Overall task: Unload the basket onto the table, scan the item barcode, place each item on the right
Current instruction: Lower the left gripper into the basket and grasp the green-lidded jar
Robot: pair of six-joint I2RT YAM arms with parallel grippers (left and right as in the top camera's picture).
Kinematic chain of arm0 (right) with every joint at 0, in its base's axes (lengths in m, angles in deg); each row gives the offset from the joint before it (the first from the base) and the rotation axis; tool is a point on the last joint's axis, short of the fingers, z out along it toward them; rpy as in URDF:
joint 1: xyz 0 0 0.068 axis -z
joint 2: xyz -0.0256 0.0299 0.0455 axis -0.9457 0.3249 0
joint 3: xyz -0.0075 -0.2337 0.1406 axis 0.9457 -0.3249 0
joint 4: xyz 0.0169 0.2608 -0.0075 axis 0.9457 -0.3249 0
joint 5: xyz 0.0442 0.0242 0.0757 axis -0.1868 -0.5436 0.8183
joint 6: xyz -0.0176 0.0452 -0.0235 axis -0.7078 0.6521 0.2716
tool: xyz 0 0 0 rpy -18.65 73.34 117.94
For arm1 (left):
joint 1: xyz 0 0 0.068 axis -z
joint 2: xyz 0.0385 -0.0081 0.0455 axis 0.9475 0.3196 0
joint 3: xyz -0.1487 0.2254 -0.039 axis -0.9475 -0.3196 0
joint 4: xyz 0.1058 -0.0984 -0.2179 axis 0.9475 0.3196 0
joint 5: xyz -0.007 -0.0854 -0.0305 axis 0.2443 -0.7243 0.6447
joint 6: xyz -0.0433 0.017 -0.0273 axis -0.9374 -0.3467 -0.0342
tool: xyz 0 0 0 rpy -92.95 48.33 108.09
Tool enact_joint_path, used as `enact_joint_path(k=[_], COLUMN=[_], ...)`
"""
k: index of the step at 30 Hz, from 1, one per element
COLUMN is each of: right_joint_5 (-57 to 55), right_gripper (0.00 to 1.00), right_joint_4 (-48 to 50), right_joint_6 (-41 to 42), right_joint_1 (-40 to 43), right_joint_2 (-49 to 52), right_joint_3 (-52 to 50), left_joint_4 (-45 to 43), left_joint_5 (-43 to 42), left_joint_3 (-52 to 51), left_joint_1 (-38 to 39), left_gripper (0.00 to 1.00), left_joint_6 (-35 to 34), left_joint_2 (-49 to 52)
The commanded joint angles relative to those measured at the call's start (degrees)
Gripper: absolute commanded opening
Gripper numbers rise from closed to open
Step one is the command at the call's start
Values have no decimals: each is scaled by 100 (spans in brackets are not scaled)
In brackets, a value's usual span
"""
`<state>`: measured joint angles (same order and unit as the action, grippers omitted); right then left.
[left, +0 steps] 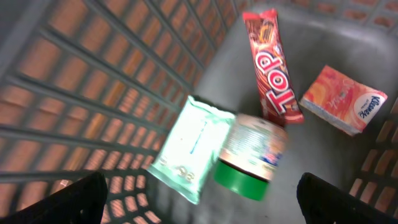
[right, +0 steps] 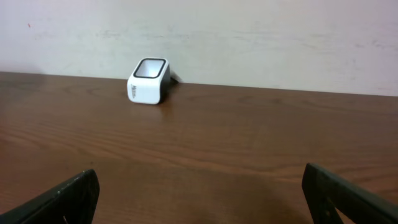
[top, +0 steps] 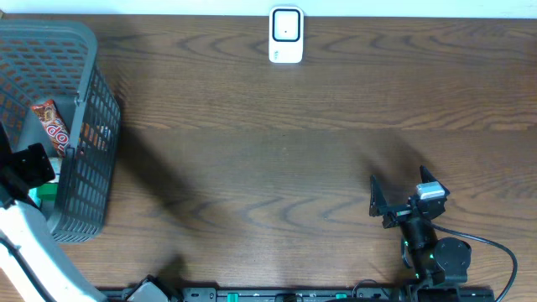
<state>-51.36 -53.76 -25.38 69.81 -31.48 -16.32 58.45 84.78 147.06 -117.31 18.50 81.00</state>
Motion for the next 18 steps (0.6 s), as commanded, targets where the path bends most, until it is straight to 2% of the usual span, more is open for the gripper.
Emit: enact_joint_path(k=[1,5,14,18], right_joint_5=[-31,-31,-31,-31], right_gripper=[99,99,99,99], right_joint_4=[-26,-26,-26,-28], right_joint_6=[76,76,76,76], right_joint_1=[-26,-26,-26,-26], right_joint_2=[-31,-31,-31,-31], right_joint_3=[-7,-7,-7,-7], left_joint_4=[116,214,162,-24], left_joint_5=[-181,-470,-369,-146], left_joint_3=[-111,-111,-109,-109], left_joint_1=[7,7,7,7], left_gripper=[98,98,98,98], left_joint_6=[-348,-343,376,463], left_joint_2=[369,975,2472,2835])
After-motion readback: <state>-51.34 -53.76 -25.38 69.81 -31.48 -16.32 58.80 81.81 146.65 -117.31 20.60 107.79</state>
